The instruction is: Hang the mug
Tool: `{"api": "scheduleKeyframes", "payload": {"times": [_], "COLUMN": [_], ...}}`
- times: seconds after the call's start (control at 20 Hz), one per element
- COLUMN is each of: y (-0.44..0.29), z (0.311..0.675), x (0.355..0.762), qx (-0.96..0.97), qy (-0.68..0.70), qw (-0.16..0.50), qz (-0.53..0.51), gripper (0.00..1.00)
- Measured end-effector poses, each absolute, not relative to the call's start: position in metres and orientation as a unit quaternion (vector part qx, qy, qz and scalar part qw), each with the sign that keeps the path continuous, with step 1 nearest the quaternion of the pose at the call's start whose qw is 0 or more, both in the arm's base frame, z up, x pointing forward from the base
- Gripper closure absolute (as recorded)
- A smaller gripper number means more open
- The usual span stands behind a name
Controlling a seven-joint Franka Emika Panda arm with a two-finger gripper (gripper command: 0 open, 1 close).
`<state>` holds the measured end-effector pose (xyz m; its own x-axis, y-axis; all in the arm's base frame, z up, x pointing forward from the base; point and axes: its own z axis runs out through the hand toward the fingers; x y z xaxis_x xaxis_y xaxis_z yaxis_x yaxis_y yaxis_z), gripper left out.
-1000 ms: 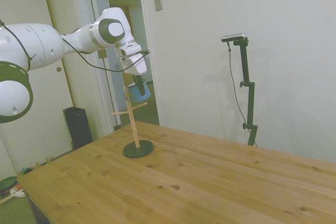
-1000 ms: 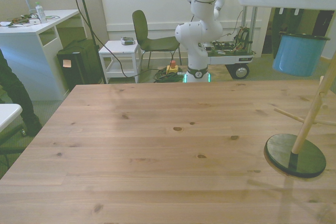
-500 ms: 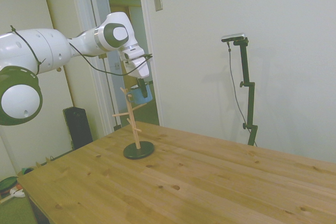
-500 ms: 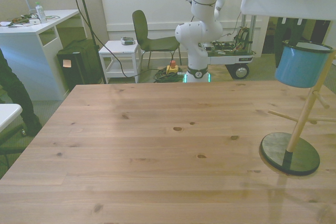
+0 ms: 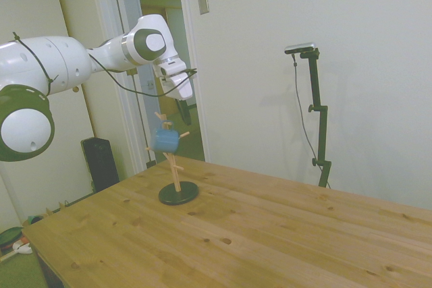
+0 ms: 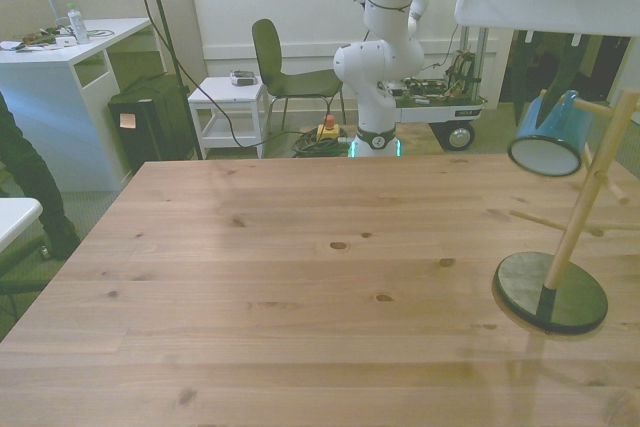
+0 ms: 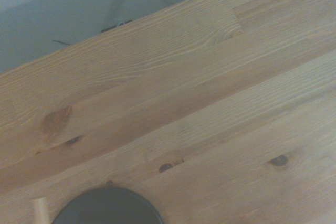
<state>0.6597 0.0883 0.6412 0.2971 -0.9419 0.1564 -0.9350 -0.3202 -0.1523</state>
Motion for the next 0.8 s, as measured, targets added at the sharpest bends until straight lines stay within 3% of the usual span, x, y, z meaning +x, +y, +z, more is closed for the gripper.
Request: {"api": "scheduleKeyframes", "payload": {"times": [0.35,0.6,0.8], "y": [0.058,-0.029,-0.065], "z": [0.654,0.682,0.632], "x": [0.648,0.597,0.575], "qx": [-0.802,-0.808,-0.829], "qy": [0.587,0.573,0.548], "qw": [0.04,0.077,0.08], "qz": [-0.108,-0.116,-0.085], "gripper": [0.0,0.0,0.0]}}
